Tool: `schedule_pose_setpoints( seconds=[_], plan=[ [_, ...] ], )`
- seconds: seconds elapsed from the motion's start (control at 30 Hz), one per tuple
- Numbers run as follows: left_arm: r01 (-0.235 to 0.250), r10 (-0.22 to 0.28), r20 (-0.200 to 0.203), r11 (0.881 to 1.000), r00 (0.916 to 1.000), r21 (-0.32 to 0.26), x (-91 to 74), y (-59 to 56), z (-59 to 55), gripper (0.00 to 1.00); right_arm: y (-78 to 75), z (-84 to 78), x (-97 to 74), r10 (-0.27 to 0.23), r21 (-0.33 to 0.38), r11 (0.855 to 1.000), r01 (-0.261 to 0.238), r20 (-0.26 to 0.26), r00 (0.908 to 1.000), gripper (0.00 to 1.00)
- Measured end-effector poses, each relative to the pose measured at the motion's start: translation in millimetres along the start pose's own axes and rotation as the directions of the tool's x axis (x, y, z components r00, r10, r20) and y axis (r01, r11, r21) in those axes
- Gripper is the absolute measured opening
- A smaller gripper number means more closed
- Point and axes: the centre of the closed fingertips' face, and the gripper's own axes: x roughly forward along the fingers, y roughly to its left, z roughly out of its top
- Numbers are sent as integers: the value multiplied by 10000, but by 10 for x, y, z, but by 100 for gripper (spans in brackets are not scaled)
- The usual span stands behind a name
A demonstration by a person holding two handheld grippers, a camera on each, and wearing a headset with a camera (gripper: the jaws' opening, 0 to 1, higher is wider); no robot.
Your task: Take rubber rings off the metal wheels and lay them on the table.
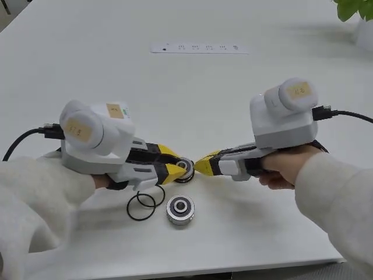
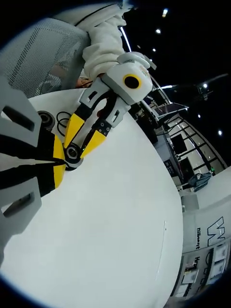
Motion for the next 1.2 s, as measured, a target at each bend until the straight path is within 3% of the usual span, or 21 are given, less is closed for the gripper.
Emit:
schedule_pose_setpoints(
  seconds=[0.03,0.07,0.1,0.13,0.17,0.23,0.3,0.37,0.43,0.47,0.57,0.67,0.77,0.97,1.07,1.13,1.2],
  plan=[
    [0,0,-3,10000,10000,8,0,-1,0,13,65,100,-5,383,72,9992,-388,567,9977,0],
    [13,-13,0,10000,10000,7,4,-6,2,13,200,259,-18,1059,769,9901,-1171,1363,9850,0],
    [21,-21,-4,10000,10000,20,7,-11,4,13,215,419,-48,979,1333,9833,-1235,1839,9781,0],
    [32,-32,-6,10000,10000,35,11,-16,6,13,153,452,-78,554,749,9948,-696,1777,9825,0],
    [47,-47,-5,10000,10000,54,15,-23,8,13,174,457,-100,538,30,9985,-551,1654,9848,0],
    [59,-59,-5,10000,10000,75,15,-24,8,13,132,397,-121,326,-179,9994,-303,1444,9890,0],
    [69,-69,3,9999,10000,85,15,-23,8,13,56,290,-132,108,-843,9964,-22,1009,9948,0],
    [83,-83,4,9999,10000,101,15,-23,8,13,52,228,-119,223,-826,9965,-158,777,9967,0],
    [84,-85,10,9999,10000,107,15,-24,9,13,26,119,-104,158,-1280,9917,-125,251,9996,0],
    [86,-86,13,9999,10000,108,15,-24,9,13,60,64,-86,357,-1732,9842,-355,-21,9994,0],
    [89,-89,13,9999,10000,114,15,-24,8,13,49,-33,-55,248,-2347,9714,-352,-470,9986,0],
    [89,-89,13,9999,10000,116,15,-24,8,13,78,-101,-37,360,-2470,9675,-548,-800,9961,11],
    [92,-92,18,9999,10000,119,15,-25,8,13,40,-100,10,212,-3043,9516,-421,-716,9972,24],
    [96,-97,33,9999,9999,115,15,-26,9,13,55,-95,119,195,-3326,9426,-314,-391,9990,36],
    [97,-97,37,9999,9999,119,14,-27,10,13,-2,-58,123,-76,-3531,9356,33,-110,9999,30],
    [95,-96,45,9999,9999,120,14,-27,11,13,10,-57,126,20,-3345,9424,-46,-81,10000,28],
    [97,-98,45,9999,9999,122,14,-28,11,13,25,-58,123,67,-3491,9370,-106,-124,9999,27]
  ],
)
